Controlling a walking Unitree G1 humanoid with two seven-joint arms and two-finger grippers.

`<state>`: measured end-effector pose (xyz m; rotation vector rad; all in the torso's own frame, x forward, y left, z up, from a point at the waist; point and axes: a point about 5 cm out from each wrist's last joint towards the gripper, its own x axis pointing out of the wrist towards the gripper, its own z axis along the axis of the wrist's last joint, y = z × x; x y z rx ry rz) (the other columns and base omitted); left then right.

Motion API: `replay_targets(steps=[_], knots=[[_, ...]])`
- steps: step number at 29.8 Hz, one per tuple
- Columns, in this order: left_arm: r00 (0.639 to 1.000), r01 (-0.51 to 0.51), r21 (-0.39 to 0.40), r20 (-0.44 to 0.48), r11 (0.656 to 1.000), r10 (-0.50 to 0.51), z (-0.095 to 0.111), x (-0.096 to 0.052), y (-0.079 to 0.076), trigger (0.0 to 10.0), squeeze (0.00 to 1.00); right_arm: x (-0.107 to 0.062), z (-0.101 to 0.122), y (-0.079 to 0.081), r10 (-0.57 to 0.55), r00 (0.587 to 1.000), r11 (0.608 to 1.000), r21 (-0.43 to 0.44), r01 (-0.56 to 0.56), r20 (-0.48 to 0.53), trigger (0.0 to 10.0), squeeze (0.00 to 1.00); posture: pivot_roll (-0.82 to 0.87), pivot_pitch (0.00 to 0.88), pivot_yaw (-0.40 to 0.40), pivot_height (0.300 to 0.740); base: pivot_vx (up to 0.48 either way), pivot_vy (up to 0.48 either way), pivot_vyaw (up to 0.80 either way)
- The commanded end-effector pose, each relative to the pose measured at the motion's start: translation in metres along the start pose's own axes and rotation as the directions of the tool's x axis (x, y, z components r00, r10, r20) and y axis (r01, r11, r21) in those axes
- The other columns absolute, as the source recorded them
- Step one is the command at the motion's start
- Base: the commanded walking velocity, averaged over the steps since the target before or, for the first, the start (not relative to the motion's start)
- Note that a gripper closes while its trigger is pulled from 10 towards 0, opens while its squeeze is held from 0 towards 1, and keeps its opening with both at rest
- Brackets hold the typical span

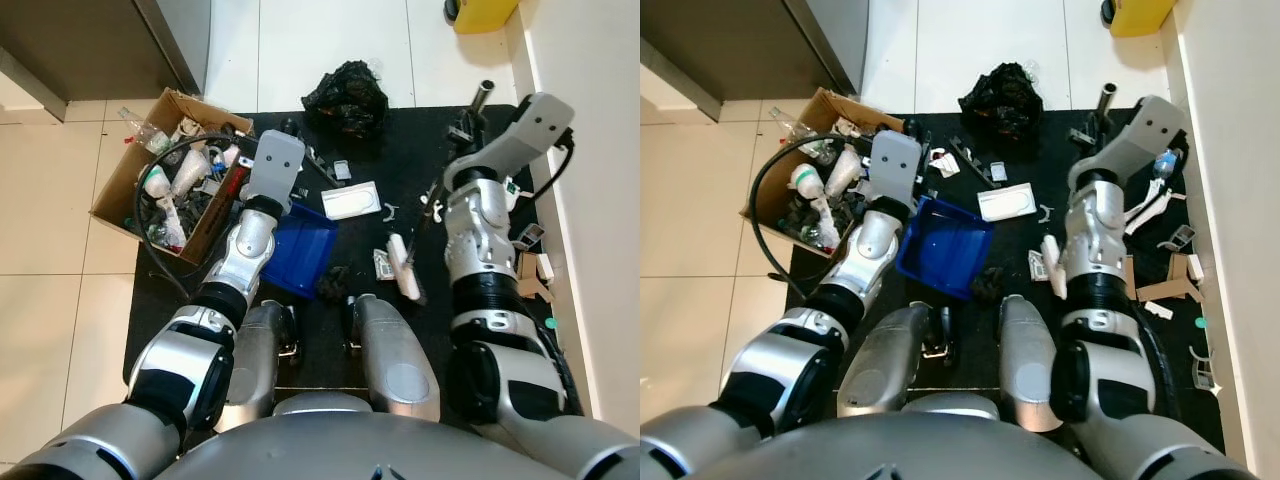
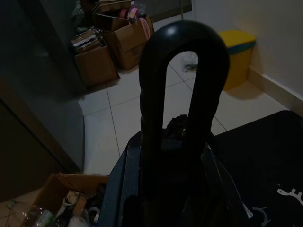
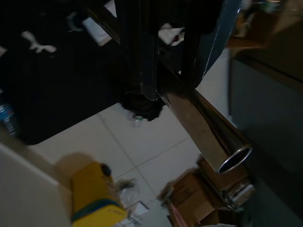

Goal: Sweep floor

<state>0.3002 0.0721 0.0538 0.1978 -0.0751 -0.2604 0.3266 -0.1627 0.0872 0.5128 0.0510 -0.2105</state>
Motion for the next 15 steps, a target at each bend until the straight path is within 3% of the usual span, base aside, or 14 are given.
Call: replay_targets(steps=[1, 6, 15], knots=[[0.995, 0.009, -0.024, -0.095, 1.0, -0.012, -0.016, -0.009, -0.01, 10.0, 0.0, -0.002, -0.012, 0.017, 0.005, 0.999, 0.983, 0.182, 0.004, -0.05, 10.0, 0.0, -0.06, 0.149, 0.058, 0.74, 0.0, 0.0, 0.0], [0.994, 0.009, -0.017, -0.105, 1.0, -0.011, -0.017, -0.009, -0.01, 10.0, 0.0, 0.0, -0.011, 0.021, -0.068, 0.993, 0.93, 0.354, 0.097, -0.094, 10.0, 0.0, -0.06, 0.146, 0.054, 0.74, 0.0, 0.0, 0.0], [0.993, -0.004, -0.011, -0.117, 1.0, 0.002, -0.017, -0.007, -0.008, 10.0, 0.0, 0.003, 0.011, 0.023, -0.105, 0.994, 0.885, 0.454, 0.102, -0.019, 10.0, 0.0, -0.06, 0.138, 0.05, 0.74, 0.0, 0.0, 0.0]])
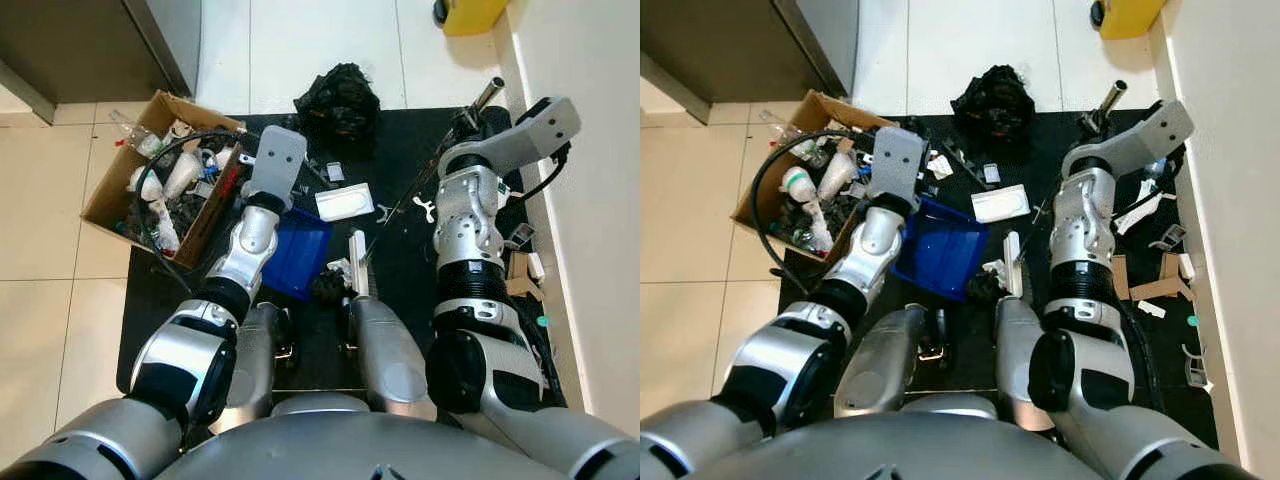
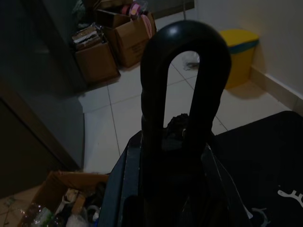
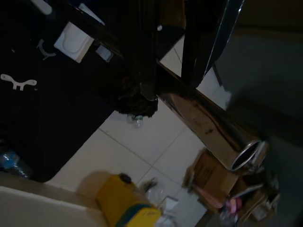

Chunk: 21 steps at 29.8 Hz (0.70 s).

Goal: Sweep floor

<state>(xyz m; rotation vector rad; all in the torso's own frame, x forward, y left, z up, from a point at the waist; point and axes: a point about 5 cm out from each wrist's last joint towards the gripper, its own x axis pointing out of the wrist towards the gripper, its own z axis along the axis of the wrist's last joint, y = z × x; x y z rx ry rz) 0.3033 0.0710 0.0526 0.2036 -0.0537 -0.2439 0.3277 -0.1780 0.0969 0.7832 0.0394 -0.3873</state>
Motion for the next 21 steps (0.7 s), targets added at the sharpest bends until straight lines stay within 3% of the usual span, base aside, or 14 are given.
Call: replay_targets(steps=[1, 3, 14, 21], knots=[[0.995, 0.01, -0.014, -0.095, 1.0, -0.011, -0.016, -0.009, -0.008, 10.0, 0.0, -0.004, -0.007, 0.031, 0.06, 0.998, 0.974, 0.218, -0.057, -0.006, 10.0, 0.0, -0.06, 0.137, 0.05, 0.74, 0.0, 0.0, 0.0], [0.995, 0.01, -0.014, -0.096, 1.0, -0.011, -0.016, -0.009, -0.008, 10.0, 0.0, -0.003, 0.001, 0.034, 0.068, 0.997, 0.966, 0.249, -0.074, 0.032, 10.0, 0.0, -0.06, 0.137, 0.05, 0.74, 0.0, 0.0, 0.0], [0.995, 0.008, -0.015, -0.1, 1.0, -0.009, -0.016, -0.008, -0.009, 10.0, 0.0, -0.002, 0.002, 0.026, -0.029, 0.999, 0.95, 0.312, 0.023, 0.015, 10.0, 0.0, -0.06, 0.14, 0.047, 0.74, 0.0, 0.0, 0.0], [0.995, 0.004, -0.014, -0.102, 1.0, -0.005, -0.017, -0.008, -0.008, 10.0, 0.0, 0.0, 0.028, 0.032, 0.06, 0.989, 0.969, 0.232, -0.091, 0.134, 10.0, 0.0, -0.06, 0.142, 0.048, 0.74, 0.0, 0.0, 0.0]])
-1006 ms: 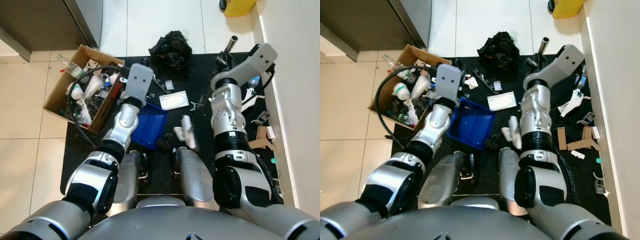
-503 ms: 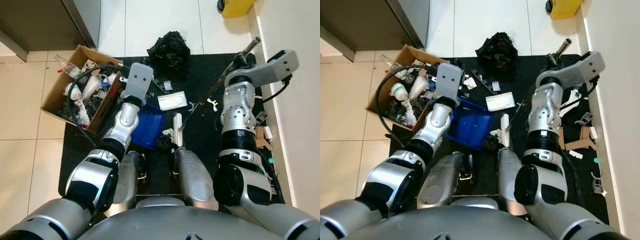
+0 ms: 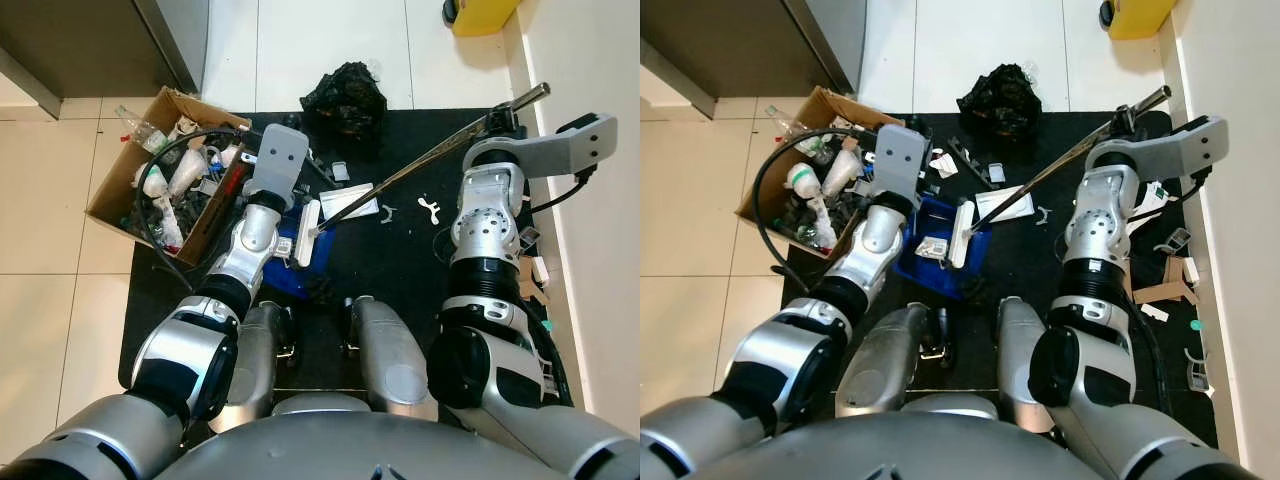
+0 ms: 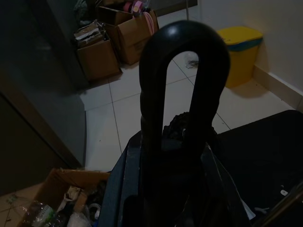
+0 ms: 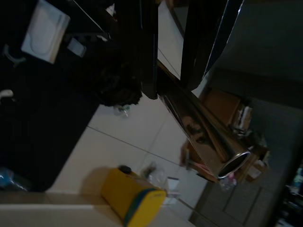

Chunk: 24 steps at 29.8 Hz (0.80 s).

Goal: Sweep floor

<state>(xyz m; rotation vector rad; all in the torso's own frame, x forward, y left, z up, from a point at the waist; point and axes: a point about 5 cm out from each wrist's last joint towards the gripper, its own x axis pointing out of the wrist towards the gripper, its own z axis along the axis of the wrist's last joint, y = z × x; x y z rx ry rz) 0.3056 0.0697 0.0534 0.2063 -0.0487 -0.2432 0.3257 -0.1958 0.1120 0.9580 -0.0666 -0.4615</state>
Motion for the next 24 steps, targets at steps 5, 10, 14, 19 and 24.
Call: replay_targets(steps=[5, 10, 14, 19, 24], knots=[[0.995, 0.007, -0.018, -0.1, 1.0, -0.009, -0.018, -0.011, -0.008, 10.0, 0.0, -0.01, 0.041, 0.059, 0.425, 0.892, 0.889, -0.257, -0.38, 0.151, 10.0, 0.0, -0.07, 0.145, 0.053, 0.74, 0.0, 0.0, 0.0], [0.995, 0.014, -0.02, -0.101, 1.0, -0.016, -0.018, -0.011, -0.01, 10.0, 0.0, -0.013, 0.052, 0.061, 0.497, 0.854, 0.822, -0.398, -0.407, 0.152, 10.0, 0.0, -0.08, 0.148, 0.057, 0.74, 0.0, 0.0, 0.0], [0.995, 0.016, -0.021, -0.101, 1.0, -0.018, -0.018, -0.011, -0.01, 10.0, 0.0, -0.011, 0.053, 0.049, 0.468, 0.88, 0.775, -0.518, -0.362, 0.084, 10.0, 0.0, -0.08, 0.147, 0.057, 0.74, 0.0, 0.0, 0.0], [0.995, 0.015, -0.02, -0.101, 1.0, -0.017, -0.018, -0.011, -0.009, 10.0, 0.0, -0.009, 0.052, 0.031, 0.412, 0.911, 0.753, -0.574, -0.323, 0.028, 10.0, 0.0, -0.08, 0.148, 0.056, 0.74, 0.0, 0.0, 0.0], [0.995, 0.016, -0.019, -0.101, 1.0, -0.018, -0.019, -0.011, -0.009, 10.0, 0.0, -0.014, 0.041, 0.013, 0.338, 0.939, 0.739, -0.601, -0.304, -0.059, 10.0, 0.0, -0.08, 0.148, 0.055, 0.74, 0.0, 0.0, 0.0]])
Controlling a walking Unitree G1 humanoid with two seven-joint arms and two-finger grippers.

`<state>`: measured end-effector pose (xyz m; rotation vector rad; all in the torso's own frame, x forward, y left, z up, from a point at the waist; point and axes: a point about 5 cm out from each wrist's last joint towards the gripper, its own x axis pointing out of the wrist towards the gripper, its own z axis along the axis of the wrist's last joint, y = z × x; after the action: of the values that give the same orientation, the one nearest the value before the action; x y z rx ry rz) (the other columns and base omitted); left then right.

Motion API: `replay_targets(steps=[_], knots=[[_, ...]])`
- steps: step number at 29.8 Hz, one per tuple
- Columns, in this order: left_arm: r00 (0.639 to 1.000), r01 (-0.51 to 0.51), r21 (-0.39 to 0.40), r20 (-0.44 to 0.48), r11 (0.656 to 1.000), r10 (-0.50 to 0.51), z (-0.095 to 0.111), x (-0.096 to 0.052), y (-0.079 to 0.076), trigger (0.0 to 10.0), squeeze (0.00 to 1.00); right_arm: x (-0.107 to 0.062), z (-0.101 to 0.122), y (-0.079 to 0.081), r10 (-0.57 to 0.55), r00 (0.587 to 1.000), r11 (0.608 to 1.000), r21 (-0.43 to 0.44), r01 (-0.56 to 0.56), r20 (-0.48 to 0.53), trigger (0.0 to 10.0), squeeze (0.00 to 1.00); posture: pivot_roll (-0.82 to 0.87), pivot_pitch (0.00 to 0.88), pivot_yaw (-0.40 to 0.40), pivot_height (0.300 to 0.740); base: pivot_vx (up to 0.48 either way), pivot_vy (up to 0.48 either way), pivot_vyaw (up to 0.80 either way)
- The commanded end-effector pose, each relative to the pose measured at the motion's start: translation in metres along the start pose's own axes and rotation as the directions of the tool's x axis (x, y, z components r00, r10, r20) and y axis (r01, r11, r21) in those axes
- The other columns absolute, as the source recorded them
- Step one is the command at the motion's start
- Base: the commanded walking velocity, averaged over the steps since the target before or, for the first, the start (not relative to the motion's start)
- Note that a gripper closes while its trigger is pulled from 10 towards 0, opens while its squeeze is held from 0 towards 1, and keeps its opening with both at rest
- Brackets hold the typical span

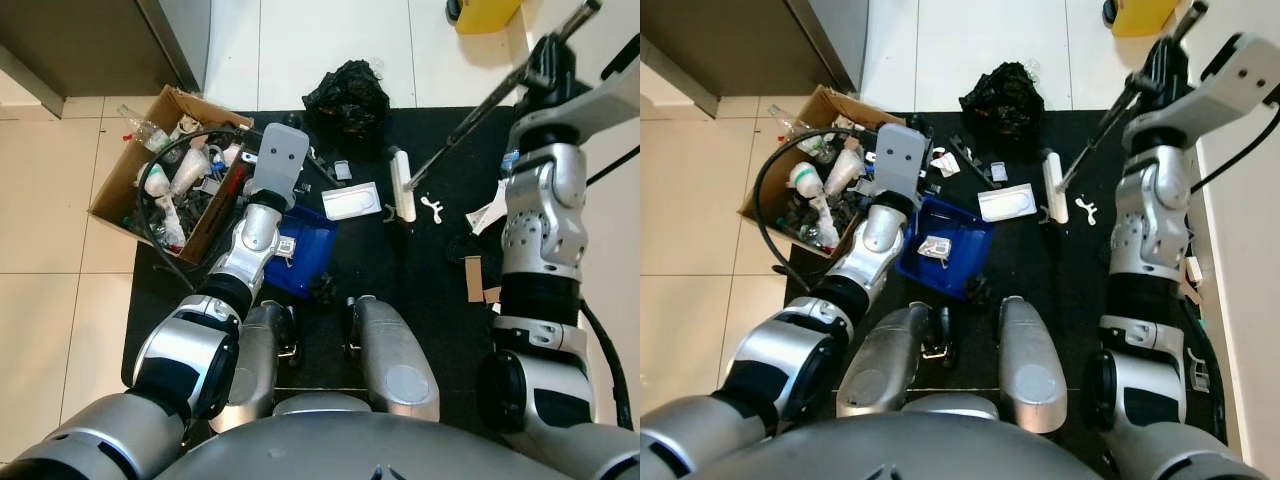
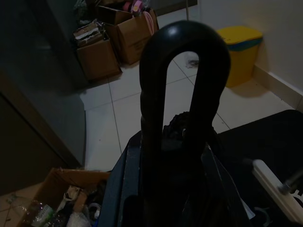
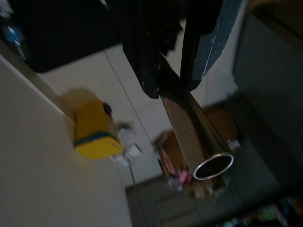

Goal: Sweep floor

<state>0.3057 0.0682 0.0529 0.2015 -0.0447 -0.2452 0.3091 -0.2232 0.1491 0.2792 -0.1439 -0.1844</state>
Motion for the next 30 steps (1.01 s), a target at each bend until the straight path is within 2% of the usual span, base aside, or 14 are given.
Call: replay_targets(steps=[1, 6, 8, 12, 16, 19, 24, 25, 28, 30], knots=[[0.995, 0.014, -0.014, -0.098, 1.0, -0.015, -0.018, -0.011, -0.007, 10.0, 0.0, -0.004, -0.002, 0.006, 0.022, 0.999, 1.0, 0.004, -0.022, -0.023, 10.0, 0.0, -0.08, 0.148, 0.055, 0.74, 0.0, 0.0, 0.0], [0.995, 0.015, -0.009, -0.1, 1.0, -0.016, -0.019, -0.012, -0.008, 10.0, 0.0, -0.011, -0.015, 0.009, 0.024, 0.996, 0.999, 0.025, -0.022, -0.092, 10.0, 0.0, -0.08, 0.149, 0.052, 0.74, 0.0, 0.0, 0.0], [0.995, 0.014, -0.007, -0.102, 1.0, -0.015, -0.019, -0.012, -0.008, 10.0, 0.0, -0.016, -0.026, 0.014, 0.025, 0.987, 0.998, 0.06, -0.015, -0.157, 10.0, 0.0, -0.08, 0.149, 0.052, 0.74, 0.0, 0.0, 0.0], [0.995, 0.014, -0.006, -0.103, 1.0, -0.014, -0.019, -0.012, -0.008, 10.0, 0.0, -0.019, -0.033, 0.018, 0.019, 0.98, 0.995, 0.1, 0.001, -0.199, 10.0, 0.0, -0.08, 0.149, 0.05, 0.74, 0.0, 0.0, 0.0], [0.994, 0.011, -0.003, -0.107, 1.0, -0.011, -0.02, -0.012, -0.007, 10.0, 0.0, -0.023, -0.047, 0.027, -0.025, 0.96, 0.967, 0.235, 0.093, -0.279, 10.0, 0.0, -0.08, 0.148, 0.048, 0.74, 0.0, 0.0, 0.0], [0.994, 0.008, -0.001, -0.11, 1.0, -0.009, -0.021, -0.012, -0.007, 10.0, 0.0, -0.025, -0.052, 0.029, -0.048, 0.948, 0.952, 0.271, 0.139, -0.315, 10.0, 0.0, -0.08, 0.145, 0.044, 0.74, 0.0, 0.0, 0.0], [0.994, 0.006, 0.001, -0.112, 1.0, -0.006, -0.021, -0.013, -0.006, 10.0, 0.0, -0.027, -0.056, 0.031, -0.09, 0.935, 0.931, 0.304, 0.201, -0.342, 10.0, 0.0, -0.08, 0.145, 0.044, 0.74, 0.0, 0.0, 0.0], [0.994, 0.006, 0.003, -0.113, 1.0, -0.005, -0.021, -0.013, -0.007, 10.0, 0.0, -0.028, -0.057, 0.029, -0.139, 0.927, 0.914, 0.316, 0.256, -0.348, 10.0, 0.0, -0.08, 0.143, 0.04, 0.74, 0.0, 0.0, 0.0], [0.994, 0.005, 0.003, -0.113, 1.0, -0.005, -0.021, -0.013, -0.007, 10.0, 0.0, -0.028, -0.058, 0.027, -0.174, 0.919, 0.9, 0.323, 0.294, -0.353, 10.0, 0.0, -0.08, 0.143, 0.04, 0.74, 0.0, 0.0, 0.0], [0.993, 0.006, 0.005, -0.114, 1.0, -0.005, -0.021, -0.013, -0.007, 10.0, 0.0, -0.029, -0.061, 0.02, -0.255, 0.892, 0.871, 0.311, 0.38, -0.374, 10.0, 0.0, -0.08, 0.141, 0.04, 0.74, 0.0, 0.0, 0.0]])
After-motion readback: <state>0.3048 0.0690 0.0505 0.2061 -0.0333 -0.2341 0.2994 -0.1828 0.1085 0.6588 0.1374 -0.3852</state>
